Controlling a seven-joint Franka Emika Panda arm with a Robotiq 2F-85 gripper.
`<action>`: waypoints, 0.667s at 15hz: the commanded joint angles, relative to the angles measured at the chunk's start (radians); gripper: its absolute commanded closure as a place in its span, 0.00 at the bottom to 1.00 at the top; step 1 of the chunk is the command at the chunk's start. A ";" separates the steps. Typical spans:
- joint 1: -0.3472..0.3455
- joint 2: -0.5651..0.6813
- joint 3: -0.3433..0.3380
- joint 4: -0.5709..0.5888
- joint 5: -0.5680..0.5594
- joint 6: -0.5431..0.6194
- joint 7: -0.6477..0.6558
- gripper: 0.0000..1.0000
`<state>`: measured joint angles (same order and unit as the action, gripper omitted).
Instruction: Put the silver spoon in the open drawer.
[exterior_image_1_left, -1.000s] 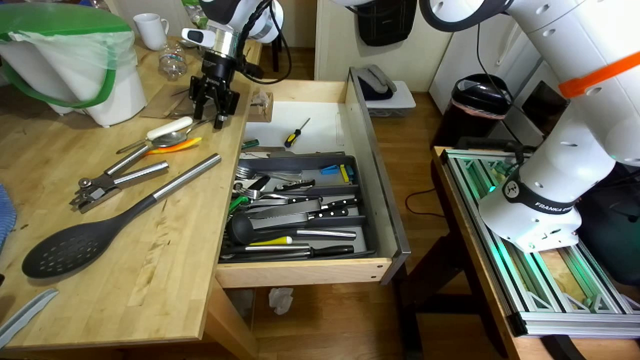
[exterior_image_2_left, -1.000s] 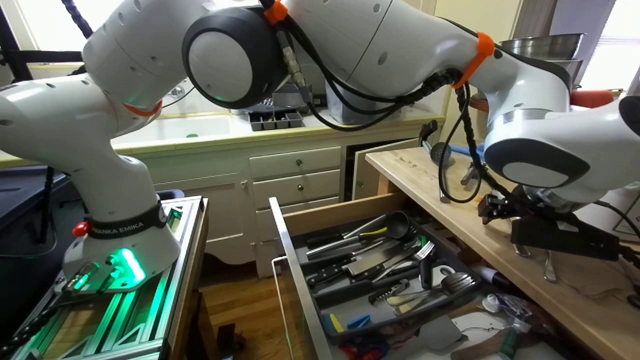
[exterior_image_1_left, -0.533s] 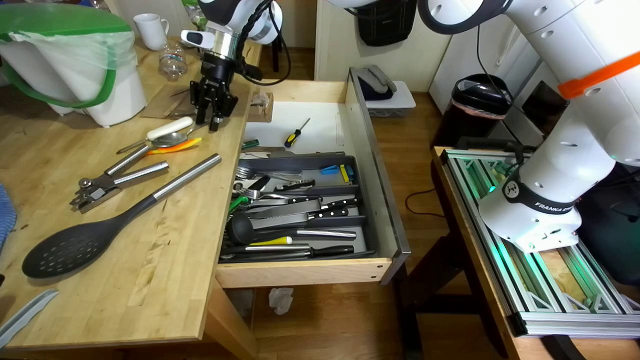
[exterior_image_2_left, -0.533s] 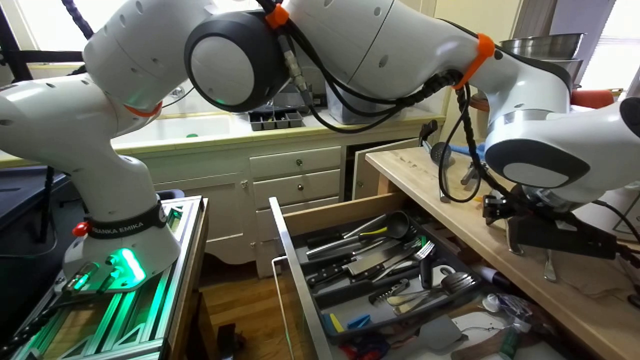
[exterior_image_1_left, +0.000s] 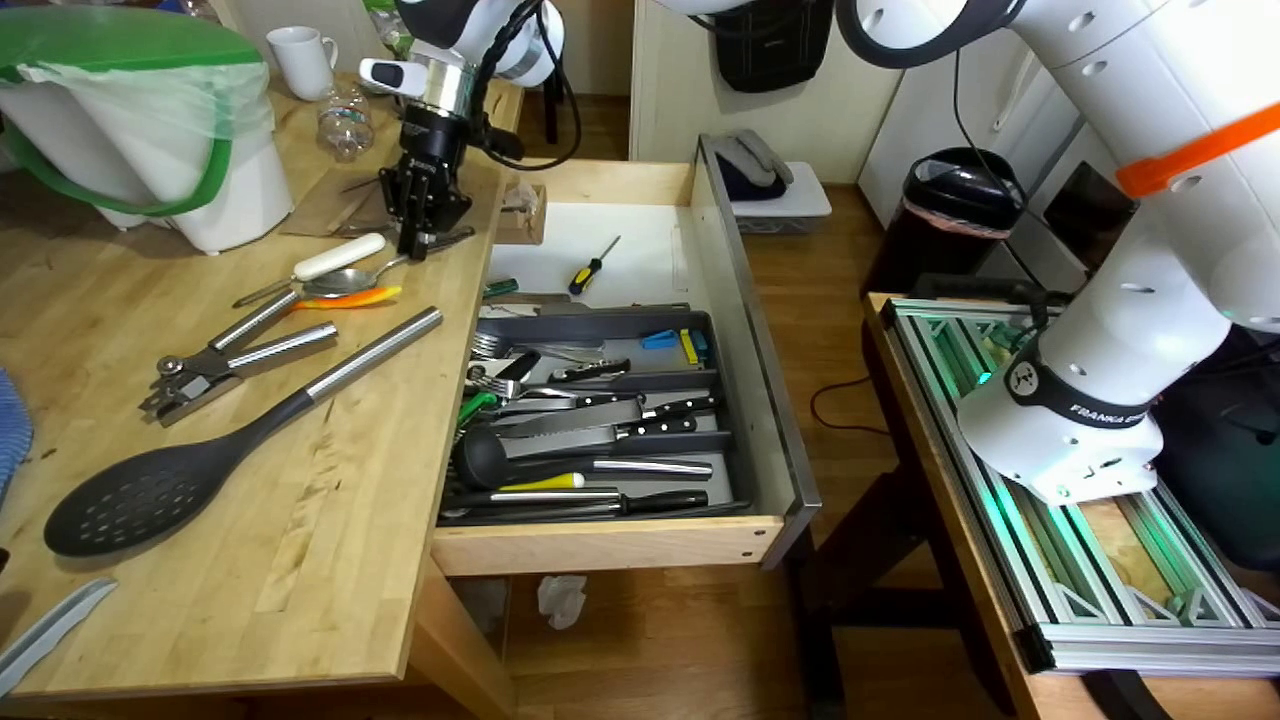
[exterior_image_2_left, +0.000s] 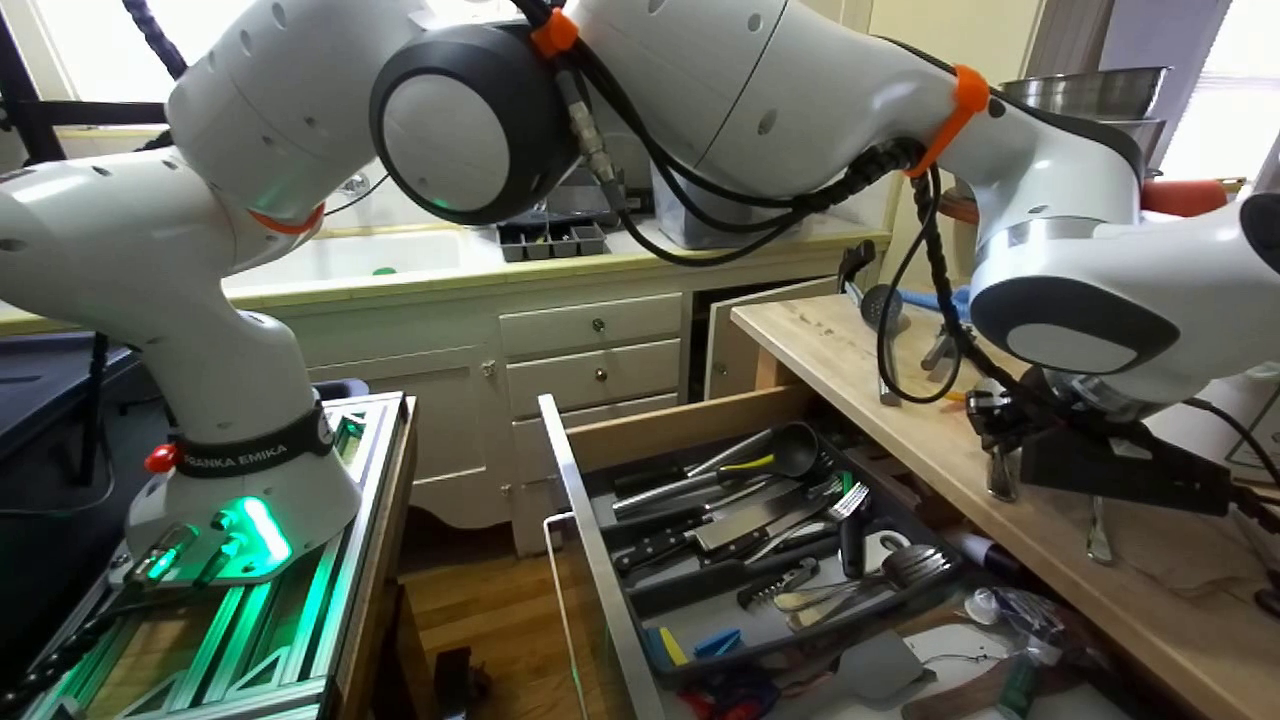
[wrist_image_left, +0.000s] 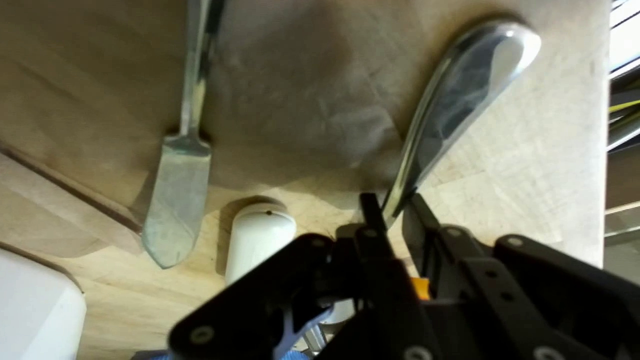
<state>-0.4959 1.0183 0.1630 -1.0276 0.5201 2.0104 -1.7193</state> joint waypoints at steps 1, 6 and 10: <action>-0.008 0.013 0.011 0.024 0.002 -0.037 -0.011 0.96; -0.027 -0.034 -0.009 -0.017 0.013 -0.041 0.066 0.97; -0.064 -0.137 -0.028 -0.114 0.014 -0.103 0.172 0.97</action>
<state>-0.5342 0.9845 0.1557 -1.0358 0.5231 1.9619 -1.6332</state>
